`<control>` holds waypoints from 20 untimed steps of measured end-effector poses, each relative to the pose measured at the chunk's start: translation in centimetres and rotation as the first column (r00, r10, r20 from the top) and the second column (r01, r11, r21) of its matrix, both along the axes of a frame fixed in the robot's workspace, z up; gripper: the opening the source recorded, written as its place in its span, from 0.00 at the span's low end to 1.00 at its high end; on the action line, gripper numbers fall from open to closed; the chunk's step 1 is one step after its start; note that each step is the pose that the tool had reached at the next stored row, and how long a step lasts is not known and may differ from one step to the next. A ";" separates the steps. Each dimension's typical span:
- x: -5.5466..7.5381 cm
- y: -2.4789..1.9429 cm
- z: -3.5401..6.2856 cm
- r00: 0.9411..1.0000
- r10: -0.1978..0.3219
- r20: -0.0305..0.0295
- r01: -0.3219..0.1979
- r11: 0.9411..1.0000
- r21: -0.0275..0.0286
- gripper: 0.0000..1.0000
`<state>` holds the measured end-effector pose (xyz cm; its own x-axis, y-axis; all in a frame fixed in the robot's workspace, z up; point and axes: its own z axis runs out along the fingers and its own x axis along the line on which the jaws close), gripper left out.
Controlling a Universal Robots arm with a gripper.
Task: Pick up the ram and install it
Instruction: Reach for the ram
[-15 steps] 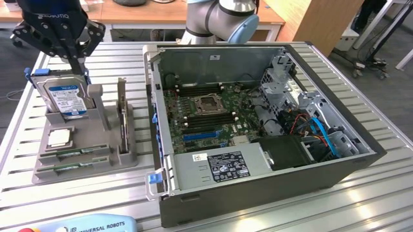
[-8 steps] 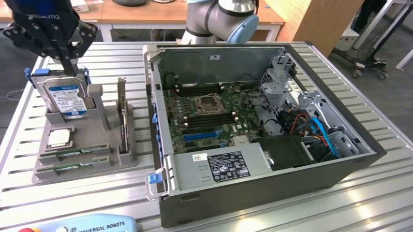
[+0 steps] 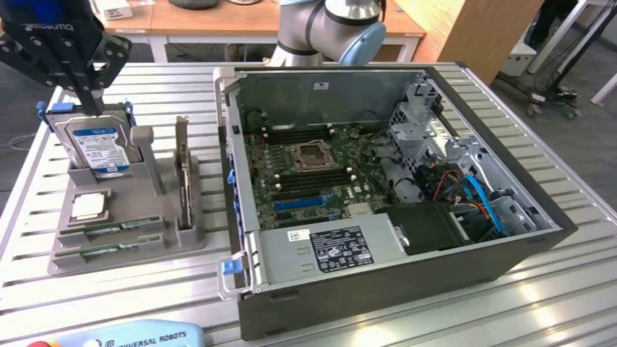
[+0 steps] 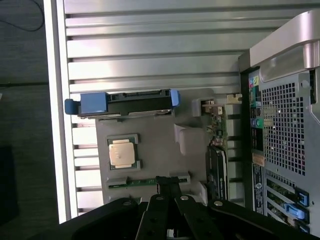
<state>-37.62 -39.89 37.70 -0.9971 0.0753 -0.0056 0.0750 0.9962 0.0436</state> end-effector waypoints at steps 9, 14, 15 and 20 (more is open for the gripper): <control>-1.3 0.00 -0.22 1.000 0.000 -0.008 0.000 1.000 0.000 0.10; -1.3 0.00 -0.21 1.000 0.000 -0.008 0.000 1.000 0.000 0.10; -1.3 0.00 -0.21 1.000 0.000 -0.008 0.000 1.000 0.000 0.10; -1.3 -0.41 -0.22 1.000 0.000 -0.008 0.000 1.000 0.000 0.10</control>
